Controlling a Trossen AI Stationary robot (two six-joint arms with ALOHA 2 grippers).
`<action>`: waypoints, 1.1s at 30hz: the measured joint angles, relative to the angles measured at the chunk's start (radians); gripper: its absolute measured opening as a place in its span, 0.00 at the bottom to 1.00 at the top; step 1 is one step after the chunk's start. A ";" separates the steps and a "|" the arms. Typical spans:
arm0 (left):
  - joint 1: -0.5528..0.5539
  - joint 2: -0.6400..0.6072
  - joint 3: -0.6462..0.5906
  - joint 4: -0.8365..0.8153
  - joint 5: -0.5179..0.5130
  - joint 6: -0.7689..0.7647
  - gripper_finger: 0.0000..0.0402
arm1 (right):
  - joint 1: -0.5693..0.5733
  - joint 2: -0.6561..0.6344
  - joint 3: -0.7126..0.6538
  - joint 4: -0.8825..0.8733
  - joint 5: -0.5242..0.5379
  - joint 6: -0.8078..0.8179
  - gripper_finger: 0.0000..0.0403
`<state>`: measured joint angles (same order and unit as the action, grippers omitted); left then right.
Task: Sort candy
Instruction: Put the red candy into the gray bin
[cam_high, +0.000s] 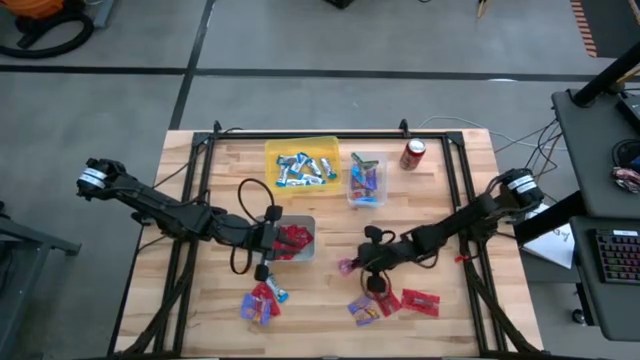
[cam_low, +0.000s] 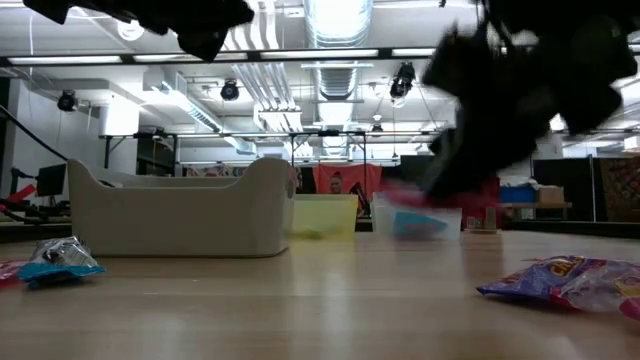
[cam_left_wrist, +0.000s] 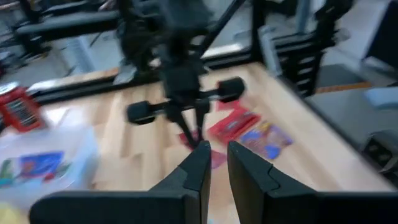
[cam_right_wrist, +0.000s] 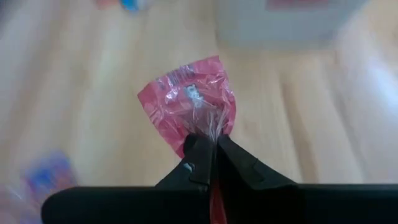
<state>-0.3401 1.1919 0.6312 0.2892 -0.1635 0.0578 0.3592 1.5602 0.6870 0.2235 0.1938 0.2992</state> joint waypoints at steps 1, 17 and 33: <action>0.000 0.000 0.000 0.014 0.023 0.001 0.09 | 0.000 -0.019 -0.007 0.038 0.003 -0.008 0.02; 0.000 0.004 -0.006 0.211 0.130 0.097 0.31 | -0.034 -0.057 -0.119 0.900 -0.250 -0.134 0.02; 0.036 0.274 -0.004 0.756 0.193 0.207 0.52 | -0.046 -0.045 -0.039 0.931 -0.310 -0.186 0.02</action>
<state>-0.3043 1.4658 0.6270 1.0456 0.0294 0.2652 0.3134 1.5150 0.6479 1.1542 -0.1165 0.1134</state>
